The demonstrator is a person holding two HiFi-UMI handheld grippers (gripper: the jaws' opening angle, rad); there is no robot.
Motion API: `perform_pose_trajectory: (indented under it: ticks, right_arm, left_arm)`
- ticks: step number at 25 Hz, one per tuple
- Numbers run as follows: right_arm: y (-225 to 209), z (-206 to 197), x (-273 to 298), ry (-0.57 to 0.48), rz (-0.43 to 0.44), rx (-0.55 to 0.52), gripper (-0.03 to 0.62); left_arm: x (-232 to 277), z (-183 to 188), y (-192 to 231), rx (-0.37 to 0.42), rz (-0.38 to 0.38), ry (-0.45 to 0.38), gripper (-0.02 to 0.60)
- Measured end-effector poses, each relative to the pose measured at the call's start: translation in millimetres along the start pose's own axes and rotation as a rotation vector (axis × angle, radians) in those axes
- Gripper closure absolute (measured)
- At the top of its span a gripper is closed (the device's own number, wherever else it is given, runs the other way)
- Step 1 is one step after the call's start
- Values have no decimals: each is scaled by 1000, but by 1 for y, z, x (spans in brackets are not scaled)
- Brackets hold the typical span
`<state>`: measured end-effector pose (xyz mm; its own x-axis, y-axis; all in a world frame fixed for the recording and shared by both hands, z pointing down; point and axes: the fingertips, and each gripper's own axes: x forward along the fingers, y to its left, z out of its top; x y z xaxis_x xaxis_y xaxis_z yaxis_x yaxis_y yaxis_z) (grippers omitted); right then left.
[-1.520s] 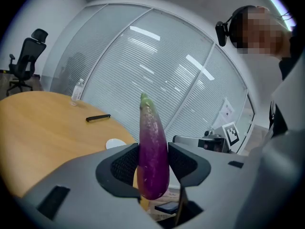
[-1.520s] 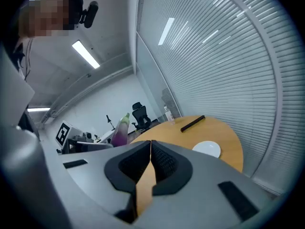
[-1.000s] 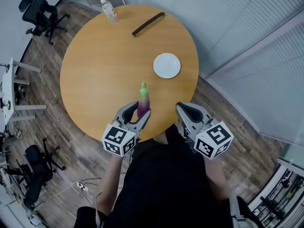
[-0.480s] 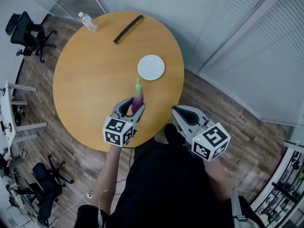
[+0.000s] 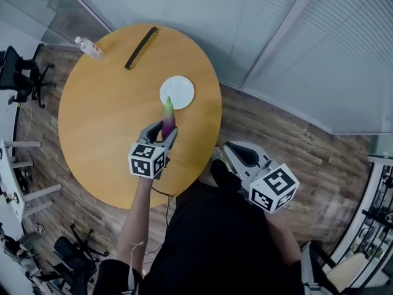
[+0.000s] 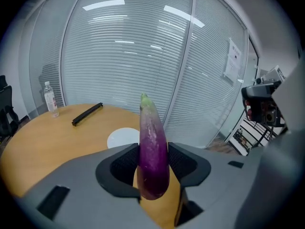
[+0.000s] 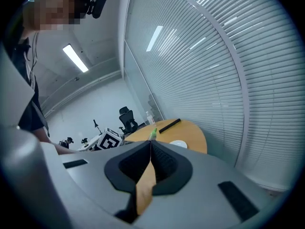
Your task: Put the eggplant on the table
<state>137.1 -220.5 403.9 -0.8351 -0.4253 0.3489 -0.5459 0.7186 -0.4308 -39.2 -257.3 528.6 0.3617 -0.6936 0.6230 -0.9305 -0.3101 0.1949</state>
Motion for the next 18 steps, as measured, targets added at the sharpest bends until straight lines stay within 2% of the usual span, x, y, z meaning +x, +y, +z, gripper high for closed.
perform_pose_trajectory:
  ticks: [5,12,18]
  right_arm:
    - [-9,-4,-9,-6,-56,27,577]
    - [-22,-9,-19,-5,-121,65,577]
    - [-37,-8,-25,-4,-162,72,577]
  left_arm:
    - [20,5,10,29,-21,40,376]
    - [52,2,22,34,-11,127,376]
    - [76,0,39,0,9,163,376]
